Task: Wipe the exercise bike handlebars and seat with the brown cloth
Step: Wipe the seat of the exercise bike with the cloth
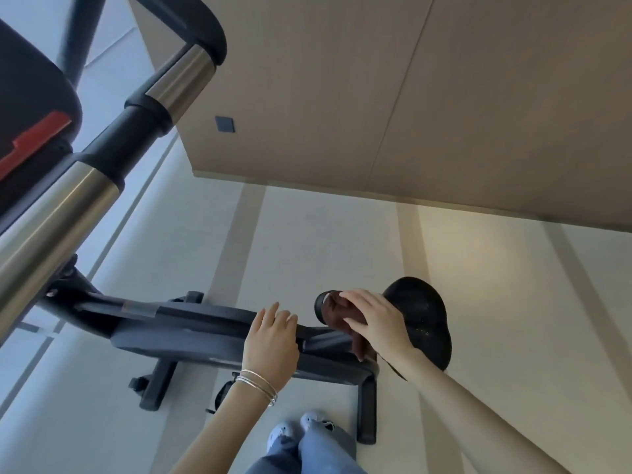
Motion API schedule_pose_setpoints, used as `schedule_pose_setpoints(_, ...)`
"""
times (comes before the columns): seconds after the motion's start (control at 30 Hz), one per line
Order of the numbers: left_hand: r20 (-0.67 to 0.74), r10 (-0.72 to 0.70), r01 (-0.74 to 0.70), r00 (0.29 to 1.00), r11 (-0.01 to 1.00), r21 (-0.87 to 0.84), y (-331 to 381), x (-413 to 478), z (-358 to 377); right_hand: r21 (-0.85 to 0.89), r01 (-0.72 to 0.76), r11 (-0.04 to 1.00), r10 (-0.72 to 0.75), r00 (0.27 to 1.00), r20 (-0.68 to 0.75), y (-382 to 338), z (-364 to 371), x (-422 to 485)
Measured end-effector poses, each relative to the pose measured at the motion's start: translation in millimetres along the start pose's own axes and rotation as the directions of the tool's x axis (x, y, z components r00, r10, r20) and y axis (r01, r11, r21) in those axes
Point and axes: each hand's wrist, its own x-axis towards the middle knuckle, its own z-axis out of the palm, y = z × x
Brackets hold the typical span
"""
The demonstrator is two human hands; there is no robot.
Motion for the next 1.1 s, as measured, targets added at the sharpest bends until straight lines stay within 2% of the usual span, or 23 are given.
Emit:
schedule_pose_setpoints(0.07,0.028,-0.035,0.035,0.999,0.999,-0.006,-3,-1,3,0.109,-0.205,0.973,0.202,0.979,0.036,-5,1,27)
schedule_pose_setpoints(0.13,0.073,-0.030,0.032,0.997,0.999,-0.029,-3,3,12,0.132,-0.287,0.949,0.287,0.958,0.015,-11,8,37)
schedule_pose_setpoints(0.2,0.078,-0.018,0.020,0.997,0.999,-0.034,-3,10,15,0.123,-0.230,0.966,0.236,0.971,-0.043,-17,12,20)
schedule_pose_setpoints(0.3,0.069,0.003,0.001,0.998,0.999,-0.052,3,19,16,0.052,0.014,0.999,-0.009,0.996,-0.092,-6,8,-27)
schedule_pose_setpoints(0.37,0.073,0.018,-0.015,0.997,0.999,-0.044,4,22,20,0.040,0.081,0.996,-0.078,0.994,-0.079,12,-1,-34)
schedule_pose_setpoints(0.43,0.073,0.016,-0.011,0.997,0.998,-0.060,6,25,26,0.098,-0.043,0.994,0.047,0.998,-0.046,16,-8,-17)
schedule_pose_setpoints(0.53,0.092,0.049,-0.043,0.995,0.997,-0.063,13,32,31,0.175,-0.306,0.936,0.326,0.941,-0.093,8,-1,12)
schedule_pose_setpoints(0.57,0.095,0.057,-0.050,0.994,0.996,-0.075,16,35,31,0.160,-0.319,0.934,0.339,0.934,-0.115,3,2,12)
schedule_pose_setpoints(0.67,0.056,0.073,-0.063,0.996,0.986,-0.157,26,48,31,0.129,-0.209,0.969,0.226,0.966,-0.129,3,1,-21)
schedule_pose_setpoints(0.8,0.064,0.149,-0.136,0.987,0.975,-0.178,33,65,35,0.020,-0.196,0.980,0.195,0.957,-0.216,35,-18,-75)
schedule_pose_setpoints(0.87,0.101,0.182,-0.161,0.978,0.969,-0.188,37,75,39,-0.007,-0.246,0.969,0.234,0.931,-0.279,52,-27,-95)
schedule_pose_setpoints(1.0,0.163,0.234,-0.200,0.958,0.959,-0.201,55,94,50,0.137,-0.437,0.889,0.455,0.809,-0.371,64,-28,-109)
schedule_pose_setpoints(1.1,0.175,0.222,-0.181,0.959,0.958,-0.223,67,104,56,0.172,-0.479,0.861,0.504,0.757,-0.415,52,-13,-99)
